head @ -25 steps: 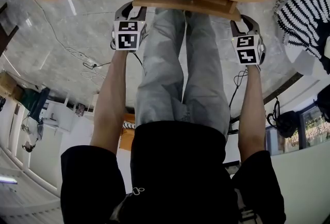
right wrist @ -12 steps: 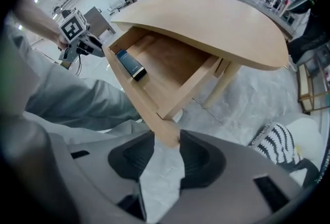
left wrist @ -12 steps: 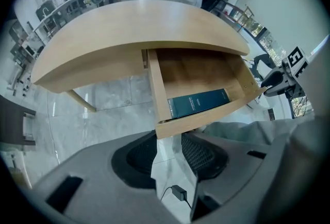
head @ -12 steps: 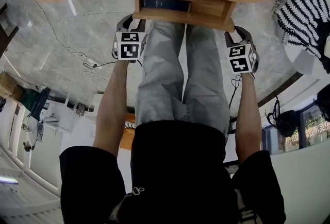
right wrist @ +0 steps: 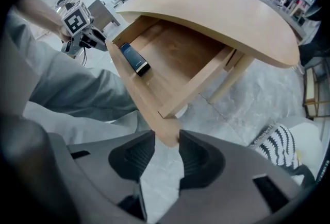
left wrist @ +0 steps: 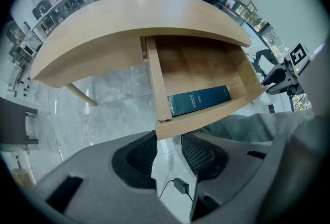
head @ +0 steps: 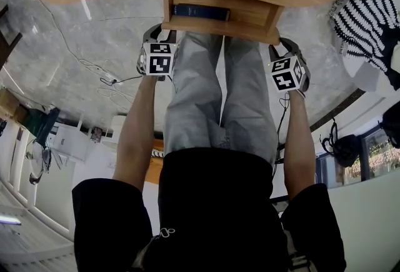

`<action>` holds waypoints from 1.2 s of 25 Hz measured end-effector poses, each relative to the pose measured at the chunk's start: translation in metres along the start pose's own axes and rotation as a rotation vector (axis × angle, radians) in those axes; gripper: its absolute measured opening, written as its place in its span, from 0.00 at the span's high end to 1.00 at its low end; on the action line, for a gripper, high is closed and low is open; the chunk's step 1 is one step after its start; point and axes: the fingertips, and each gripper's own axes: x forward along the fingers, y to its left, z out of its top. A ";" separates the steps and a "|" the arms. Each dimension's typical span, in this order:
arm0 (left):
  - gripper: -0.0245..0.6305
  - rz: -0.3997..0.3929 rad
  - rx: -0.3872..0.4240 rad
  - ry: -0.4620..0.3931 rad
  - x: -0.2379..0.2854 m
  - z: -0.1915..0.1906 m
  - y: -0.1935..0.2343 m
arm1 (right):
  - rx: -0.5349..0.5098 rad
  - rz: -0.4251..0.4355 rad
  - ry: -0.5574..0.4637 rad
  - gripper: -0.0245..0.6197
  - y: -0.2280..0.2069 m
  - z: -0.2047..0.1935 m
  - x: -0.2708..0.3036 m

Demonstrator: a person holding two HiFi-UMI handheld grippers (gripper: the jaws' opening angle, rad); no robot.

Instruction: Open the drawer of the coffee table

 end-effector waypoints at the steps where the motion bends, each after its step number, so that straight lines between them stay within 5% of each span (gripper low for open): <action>1: 0.75 0.001 0.003 0.006 0.001 -0.002 0.001 | -0.005 0.006 0.007 0.75 0.002 -0.001 0.002; 20: 0.75 -0.025 0.036 0.110 0.028 -0.014 0.004 | -0.031 0.042 0.112 0.73 0.003 -0.007 0.034; 30: 0.78 -0.051 -0.208 0.139 0.016 -0.016 0.001 | 0.126 -0.013 0.113 0.72 0.004 -0.009 0.025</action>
